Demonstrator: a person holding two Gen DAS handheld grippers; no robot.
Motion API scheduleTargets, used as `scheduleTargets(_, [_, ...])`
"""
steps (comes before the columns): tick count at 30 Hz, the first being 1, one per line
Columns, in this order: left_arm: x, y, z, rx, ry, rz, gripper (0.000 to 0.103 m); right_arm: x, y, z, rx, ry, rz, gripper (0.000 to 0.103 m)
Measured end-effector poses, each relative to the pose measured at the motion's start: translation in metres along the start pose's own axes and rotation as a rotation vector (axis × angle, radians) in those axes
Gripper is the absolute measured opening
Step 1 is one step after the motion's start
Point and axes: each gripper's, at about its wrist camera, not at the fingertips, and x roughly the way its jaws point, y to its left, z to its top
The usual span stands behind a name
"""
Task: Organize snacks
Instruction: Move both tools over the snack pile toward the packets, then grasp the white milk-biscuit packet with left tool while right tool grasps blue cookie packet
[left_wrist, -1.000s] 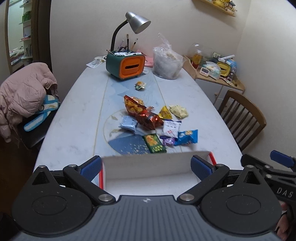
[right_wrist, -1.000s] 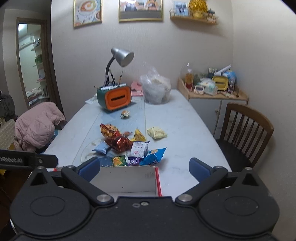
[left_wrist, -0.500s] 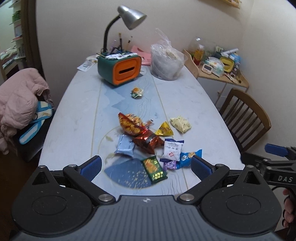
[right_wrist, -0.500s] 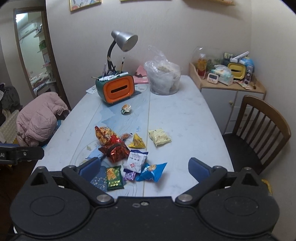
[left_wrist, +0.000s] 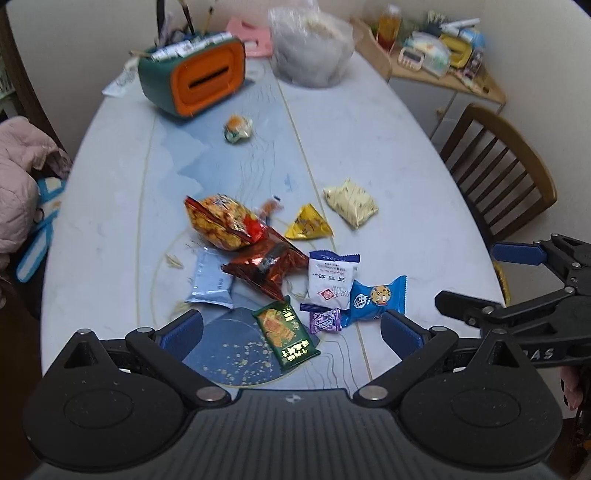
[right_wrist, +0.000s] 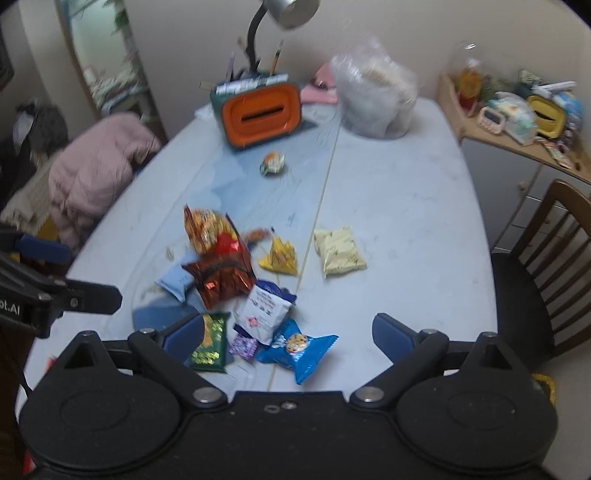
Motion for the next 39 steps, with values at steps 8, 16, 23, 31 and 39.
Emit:
scheduleTargets(8, [0.059, -0.010, 0.013, -0.013, 0.104, 0.001, 0.103, 0.050, -0.018, -0.011, -0.045, 0.103, 0.041, 0.092])
scheduleTargets(16, [0.103, -0.018, 0.018, -0.038, 0.184, -0.016, 0.103, 0.086, -0.023, -0.021, -0.084, 0.149, 0.079, 0.087])
scheduleTargets(23, [0.136, -0.024, 0.037, -0.053, 0.264, -0.068, 0.103, 0.114, -0.031, -0.022, -0.054, 0.193, 0.113, 0.085])
scheduleTargets(31, [0.174, -0.026, 0.050, -0.041, 0.335, -0.091, 0.103, 0.136, -0.040, -0.027, 0.015, 0.231, 0.172, 0.081])
scheduleTargets(39, [0.201, -0.027, 0.051, -0.043, 0.381, -0.095, 0.103, 0.152, -0.045, -0.032, 0.060, 0.247, 0.190, 0.076])
